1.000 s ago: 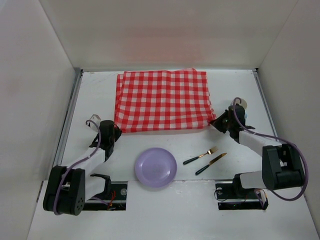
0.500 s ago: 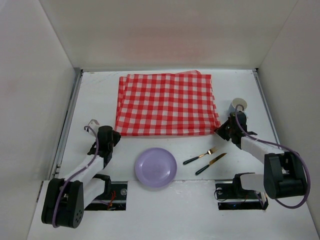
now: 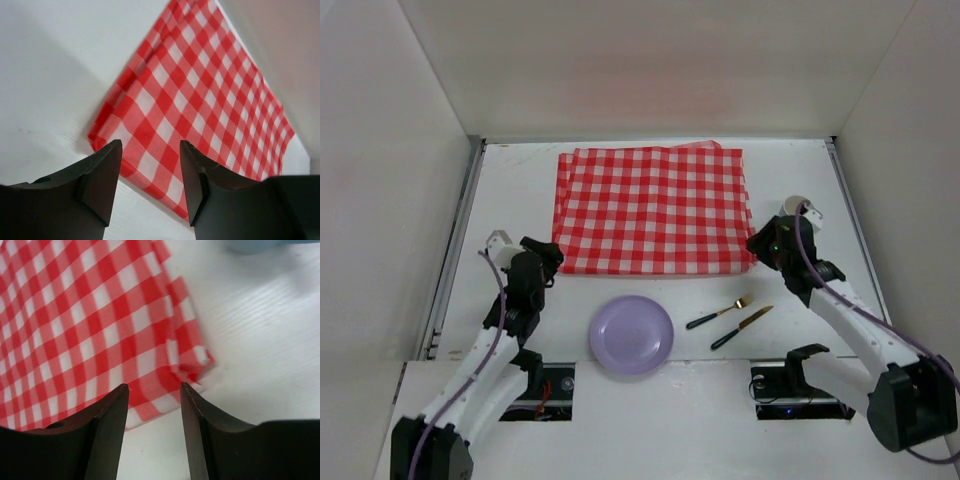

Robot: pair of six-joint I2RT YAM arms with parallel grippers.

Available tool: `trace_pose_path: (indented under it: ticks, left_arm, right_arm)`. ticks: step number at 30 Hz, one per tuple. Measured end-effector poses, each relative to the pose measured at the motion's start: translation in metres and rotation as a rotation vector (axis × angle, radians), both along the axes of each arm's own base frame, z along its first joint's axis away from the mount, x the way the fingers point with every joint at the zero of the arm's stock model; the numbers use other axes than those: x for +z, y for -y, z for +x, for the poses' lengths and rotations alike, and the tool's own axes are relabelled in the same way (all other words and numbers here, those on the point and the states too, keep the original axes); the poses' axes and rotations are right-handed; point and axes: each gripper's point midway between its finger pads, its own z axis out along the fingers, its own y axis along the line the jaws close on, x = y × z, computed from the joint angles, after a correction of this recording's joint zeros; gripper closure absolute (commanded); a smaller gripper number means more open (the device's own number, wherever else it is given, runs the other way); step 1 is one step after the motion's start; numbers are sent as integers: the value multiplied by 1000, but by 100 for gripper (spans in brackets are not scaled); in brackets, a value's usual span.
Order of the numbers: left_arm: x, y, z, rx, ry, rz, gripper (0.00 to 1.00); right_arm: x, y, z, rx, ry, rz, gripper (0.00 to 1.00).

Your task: Set the dinner table for one person

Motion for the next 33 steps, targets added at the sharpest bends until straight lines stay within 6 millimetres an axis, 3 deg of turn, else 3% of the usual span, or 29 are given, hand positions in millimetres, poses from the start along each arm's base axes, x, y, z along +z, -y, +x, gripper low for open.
trace_pose_path:
  ticks: [4, 7, 9, 15, 18, 25, 33]
  left_arm:
    - [-14, 42, 16, -127, -91, 39, 49]
    - [-39, 74, 27, -218, -182, 61, 50]
    - [-55, 80, 31, -237, -224, 59, 50]
    - [-89, 56, 28, -156, -271, 1, 50]
    - [-89, 49, 26, -133, -230, -39, 49]
    - [-88, 42, 29, -106, -195, -71, 47]
    - [-85, 46, 57, -86, -162, -92, 46]
  right_arm:
    - [-6, -40, 17, 100, -38, -7, 58]
    - [-32, -64, 20, 145, -103, 1, 72]
    - [-52, -78, 14, 168, -162, 10, 74]
    - [-88, -103, -9, 215, -258, 39, 73]
    - [-97, -105, -10, 209, -275, 56, 73]
    - [-95, -106, 22, 182, -261, 157, 73]
    - [-88, -97, 60, 145, -226, 187, 63]
